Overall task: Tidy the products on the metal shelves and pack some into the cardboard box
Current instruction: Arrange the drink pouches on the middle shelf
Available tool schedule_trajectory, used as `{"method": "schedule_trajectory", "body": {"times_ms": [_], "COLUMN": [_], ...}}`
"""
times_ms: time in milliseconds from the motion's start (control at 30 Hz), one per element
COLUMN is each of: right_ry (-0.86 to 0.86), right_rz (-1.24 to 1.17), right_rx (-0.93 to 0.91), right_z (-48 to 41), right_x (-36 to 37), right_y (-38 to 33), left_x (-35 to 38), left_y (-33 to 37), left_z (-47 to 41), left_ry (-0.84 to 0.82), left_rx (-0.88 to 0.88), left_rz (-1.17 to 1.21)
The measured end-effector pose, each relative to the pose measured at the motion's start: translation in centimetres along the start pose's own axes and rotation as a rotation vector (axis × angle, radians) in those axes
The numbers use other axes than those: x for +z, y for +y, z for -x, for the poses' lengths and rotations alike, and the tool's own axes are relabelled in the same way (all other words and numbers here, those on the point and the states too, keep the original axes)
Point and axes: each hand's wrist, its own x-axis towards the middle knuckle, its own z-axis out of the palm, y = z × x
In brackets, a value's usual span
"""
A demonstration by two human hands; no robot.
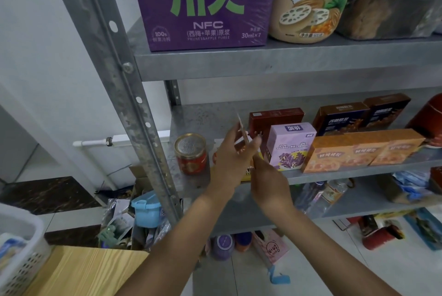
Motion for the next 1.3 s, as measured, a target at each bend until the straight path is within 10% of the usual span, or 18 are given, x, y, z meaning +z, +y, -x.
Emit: {"method": "schedule_trajectory", "body": {"times_ms": [333,833,1000,1300], "right_ry": [-0.118,-0.156,0.091,-0.042], "right_rz": [-1.218,-1.011,-0.688,-0.115], "right_rx": [0.157,0.075,0.079,0.259], "right_z": [-0.9,-2.9,-3.7,-5.0], "right_x": [-0.6,2.6,4.4,5.5], "right_y": [1.3,1.9,4.5,5.0], "left_x": [-2.5,-4.2,-3.5,-0.7], "left_y": [-0.5,-0.4,-0.7,-3.9], "left_z": [-1.6,-6.4,-8.9,-10.9], "left_ry": [0.063,0.146,0.084,-0.019], "left_rx": [-0.18,-0.161,-0.163,-0.17], "left_rz": [0.081,-0.248,-0.301,-0.654]}}
